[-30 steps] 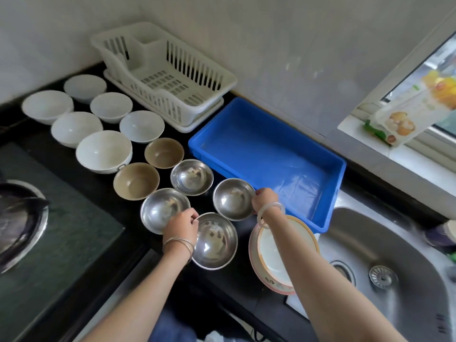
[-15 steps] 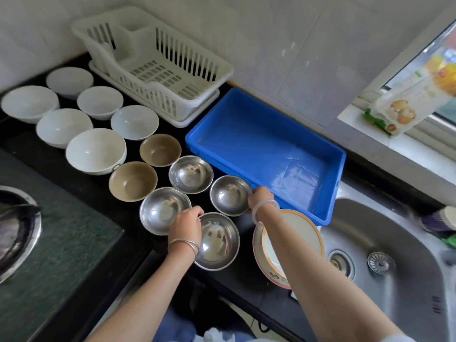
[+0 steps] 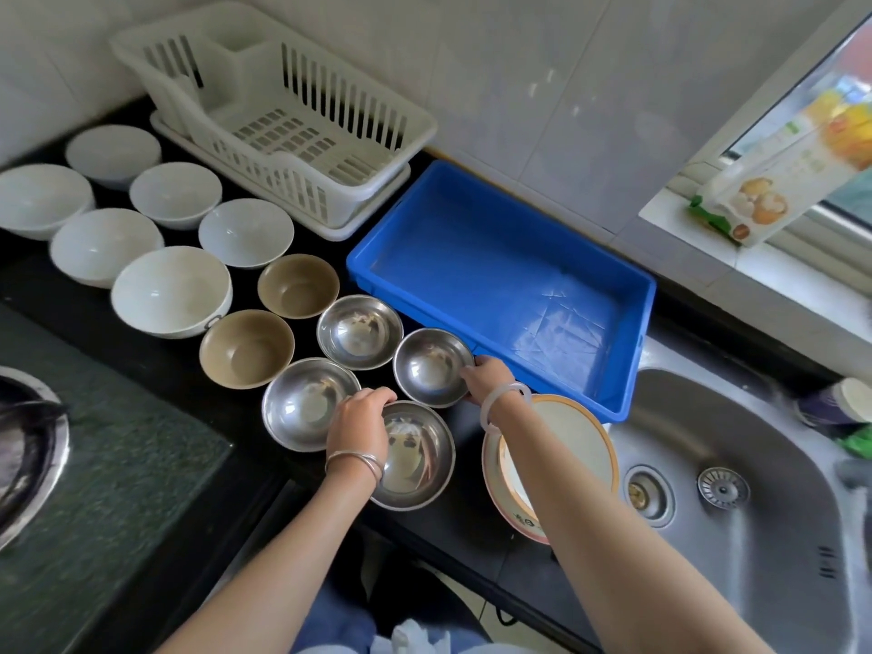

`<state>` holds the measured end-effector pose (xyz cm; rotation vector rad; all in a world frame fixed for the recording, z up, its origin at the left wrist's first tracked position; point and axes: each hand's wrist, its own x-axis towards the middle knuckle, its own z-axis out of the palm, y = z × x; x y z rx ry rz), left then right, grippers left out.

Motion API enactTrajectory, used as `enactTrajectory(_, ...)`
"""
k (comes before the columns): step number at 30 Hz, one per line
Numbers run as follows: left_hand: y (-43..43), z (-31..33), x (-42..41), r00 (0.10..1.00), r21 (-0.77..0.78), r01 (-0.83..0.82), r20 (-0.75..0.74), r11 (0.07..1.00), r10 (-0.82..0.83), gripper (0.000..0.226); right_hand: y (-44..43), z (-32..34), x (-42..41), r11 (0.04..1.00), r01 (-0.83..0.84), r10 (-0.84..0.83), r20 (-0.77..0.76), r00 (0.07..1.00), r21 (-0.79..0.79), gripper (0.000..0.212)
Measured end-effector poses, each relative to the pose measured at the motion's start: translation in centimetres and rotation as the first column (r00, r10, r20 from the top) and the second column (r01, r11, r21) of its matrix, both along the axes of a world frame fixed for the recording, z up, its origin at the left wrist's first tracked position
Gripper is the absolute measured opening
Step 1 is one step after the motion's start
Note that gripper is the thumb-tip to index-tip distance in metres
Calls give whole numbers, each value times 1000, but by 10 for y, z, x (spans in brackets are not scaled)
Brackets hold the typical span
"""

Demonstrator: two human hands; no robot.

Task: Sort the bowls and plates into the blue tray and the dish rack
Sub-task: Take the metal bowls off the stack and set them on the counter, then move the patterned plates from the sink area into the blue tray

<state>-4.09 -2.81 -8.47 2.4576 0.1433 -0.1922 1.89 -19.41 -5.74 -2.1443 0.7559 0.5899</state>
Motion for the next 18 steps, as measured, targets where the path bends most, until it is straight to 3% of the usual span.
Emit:
enactTrajectory(4,-2,3,2,1000,4,20,-2,1000,-20,43,-7,18,-12,993,-92,99,112,989,-70,13)
enactTrajectory(7,-10,13,4,999,-33,25,45,999,-24,34,-23,30,-27,996,15,10,270,963,-90,30)
enactTrajectory(11,-34,29,5,993,-130,96,87,987,-85,26,-59,39,-56,961,180,-78,419,904,-210,28)
enactTrajectory(15,-70,36,-2,963,-158,263,-25,952,-270,30,-98,33,-92,904,294,-163,387,908,-311,27)
enactTrajectory(18,-90,33,-11,914,-164,350,-155,922,-374,34,-117,21,-116,917,299,-220,291,931,-264,23)
